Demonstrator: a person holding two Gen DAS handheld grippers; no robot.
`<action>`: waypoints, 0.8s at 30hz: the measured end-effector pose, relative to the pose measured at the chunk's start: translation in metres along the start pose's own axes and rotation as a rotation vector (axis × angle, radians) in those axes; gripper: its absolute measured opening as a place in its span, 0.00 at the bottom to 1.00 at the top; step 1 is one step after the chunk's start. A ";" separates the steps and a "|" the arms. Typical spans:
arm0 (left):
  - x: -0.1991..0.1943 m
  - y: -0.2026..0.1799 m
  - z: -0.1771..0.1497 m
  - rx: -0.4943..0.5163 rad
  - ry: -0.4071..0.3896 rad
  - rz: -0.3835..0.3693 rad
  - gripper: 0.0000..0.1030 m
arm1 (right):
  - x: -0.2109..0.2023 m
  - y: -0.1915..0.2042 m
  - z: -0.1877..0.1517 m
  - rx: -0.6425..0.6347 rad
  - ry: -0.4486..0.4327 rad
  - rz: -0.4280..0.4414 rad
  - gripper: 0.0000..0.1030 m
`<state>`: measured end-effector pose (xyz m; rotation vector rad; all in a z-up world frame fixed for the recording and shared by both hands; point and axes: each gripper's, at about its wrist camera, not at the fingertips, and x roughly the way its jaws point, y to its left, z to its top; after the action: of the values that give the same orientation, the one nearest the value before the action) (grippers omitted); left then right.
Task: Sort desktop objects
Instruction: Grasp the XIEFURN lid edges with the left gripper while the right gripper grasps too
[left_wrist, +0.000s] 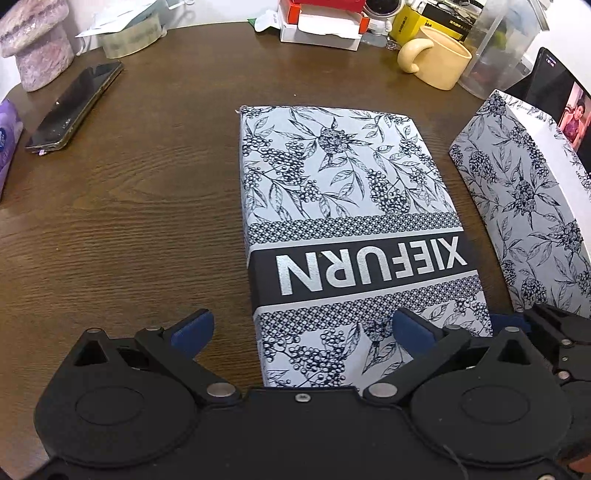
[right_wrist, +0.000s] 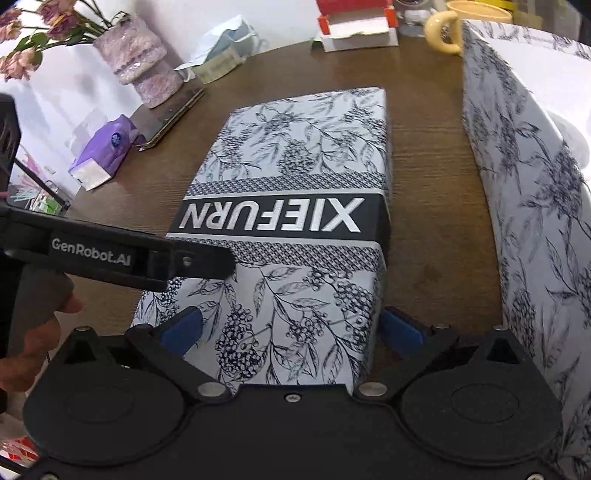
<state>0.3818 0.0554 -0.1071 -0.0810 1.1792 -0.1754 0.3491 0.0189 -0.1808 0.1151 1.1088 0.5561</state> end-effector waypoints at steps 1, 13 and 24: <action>0.000 -0.001 0.000 -0.005 0.000 0.000 1.00 | 0.000 0.000 0.001 -0.002 0.000 0.000 1.00; 0.004 -0.022 -0.004 -0.027 -0.008 -0.011 1.00 | 0.002 -0.001 -0.003 -0.007 -0.050 0.001 1.00; 0.002 -0.030 -0.008 -0.050 -0.041 0.025 1.00 | 0.004 0.004 -0.001 -0.001 -0.054 -0.013 1.00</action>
<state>0.3722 0.0257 -0.1071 -0.1132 1.1438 -0.1215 0.3480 0.0237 -0.1831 0.1209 1.0556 0.5390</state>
